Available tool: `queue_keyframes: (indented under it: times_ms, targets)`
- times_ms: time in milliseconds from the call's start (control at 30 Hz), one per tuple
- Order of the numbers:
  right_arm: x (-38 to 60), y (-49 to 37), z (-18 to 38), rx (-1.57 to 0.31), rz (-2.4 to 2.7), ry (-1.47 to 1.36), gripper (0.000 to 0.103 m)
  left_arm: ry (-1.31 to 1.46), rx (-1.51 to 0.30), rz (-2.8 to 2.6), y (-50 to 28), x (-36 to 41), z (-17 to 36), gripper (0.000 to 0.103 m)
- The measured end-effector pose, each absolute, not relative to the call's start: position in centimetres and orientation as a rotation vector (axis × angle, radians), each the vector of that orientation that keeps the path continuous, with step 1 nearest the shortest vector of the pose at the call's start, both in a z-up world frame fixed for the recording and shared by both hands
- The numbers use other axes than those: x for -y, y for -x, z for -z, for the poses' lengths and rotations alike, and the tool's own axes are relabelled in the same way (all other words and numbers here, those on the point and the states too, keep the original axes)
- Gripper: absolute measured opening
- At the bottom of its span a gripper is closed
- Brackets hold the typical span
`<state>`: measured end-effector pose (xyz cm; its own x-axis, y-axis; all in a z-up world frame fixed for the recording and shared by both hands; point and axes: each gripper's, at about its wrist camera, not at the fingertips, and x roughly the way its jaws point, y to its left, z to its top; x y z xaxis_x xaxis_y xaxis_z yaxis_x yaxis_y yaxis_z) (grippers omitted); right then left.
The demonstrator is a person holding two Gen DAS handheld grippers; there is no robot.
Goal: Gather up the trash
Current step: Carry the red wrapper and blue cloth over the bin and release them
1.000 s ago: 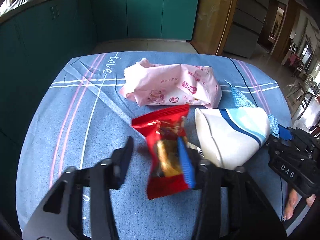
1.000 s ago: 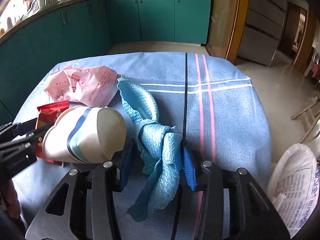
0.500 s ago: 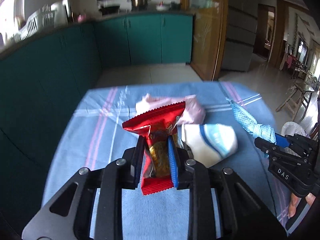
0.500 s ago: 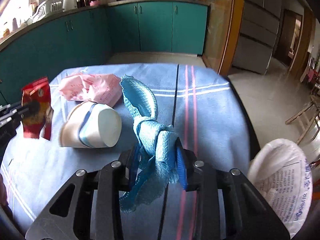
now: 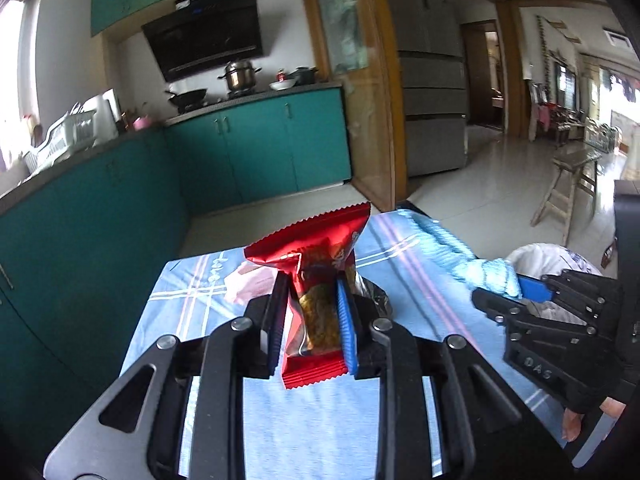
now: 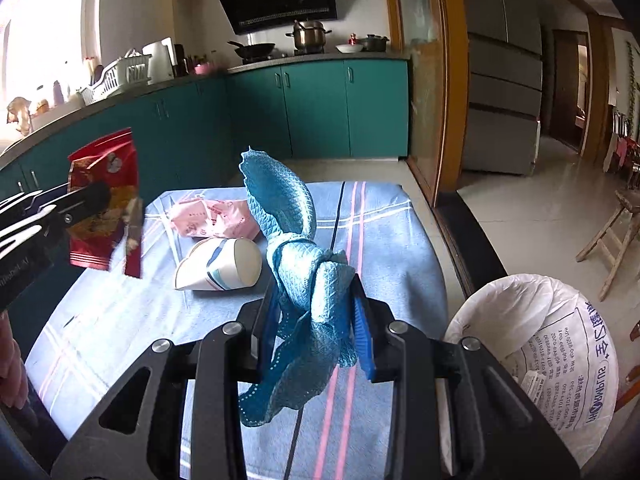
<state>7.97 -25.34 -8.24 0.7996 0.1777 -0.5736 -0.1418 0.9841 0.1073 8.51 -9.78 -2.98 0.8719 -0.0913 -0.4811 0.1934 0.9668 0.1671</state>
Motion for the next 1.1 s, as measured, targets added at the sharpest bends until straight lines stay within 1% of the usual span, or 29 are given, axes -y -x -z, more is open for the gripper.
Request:
queue_keyframes:
  times_ms: [267,467,633,700,800,967,1000,1067,1100]
  targets:
    - [26.9,-6.9,8.2,-0.616,-0.167,-0.060,0.034,-0.254,-0.479,0.191,-7.1,13.1,3.9,0.025]
    - [30.0,-5.3,7.2,-0.574,-0.111,-0.096,0.034,-0.211,-0.505,0.277,-7.7,14.7,4.4,0.025]
    - [35.2,-3.7,6.8,-0.551,0.039,-0.136,0.034,-0.115,-0.608,0.465,-8.9,17.1,5.7,0.025]
    - [37.7,-2.9,6.8,-0.547,0.149,-0.115,0.034,-0.116,-0.636,0.514,-9.3,18.8,6.6,0.025]
    - [40.3,-2.2,7.4,-0.572,0.256,-0.090,0.034,-0.137,-0.677,0.564,-10.2,22.2,8.0,0.025]
    - [44.9,-1.5,8.9,-0.642,0.372,-0.161,0.034,-0.062,-0.814,0.708,-12.4,28.0,10.4,0.025]
    - [45.6,-1.4,9.1,-0.651,0.385,-0.172,0.034,-0.070,-0.827,0.728,-12.5,29.2,10.9,0.026]
    - [46.4,-1.3,9.4,-0.662,0.398,-0.188,0.034,-0.095,-0.844,0.750,-12.3,31.0,11.8,0.033]
    - [46.6,-1.4,9.5,-0.672,0.396,-0.191,0.034,-0.111,-0.852,0.751,-12.0,31.7,12.3,0.045]
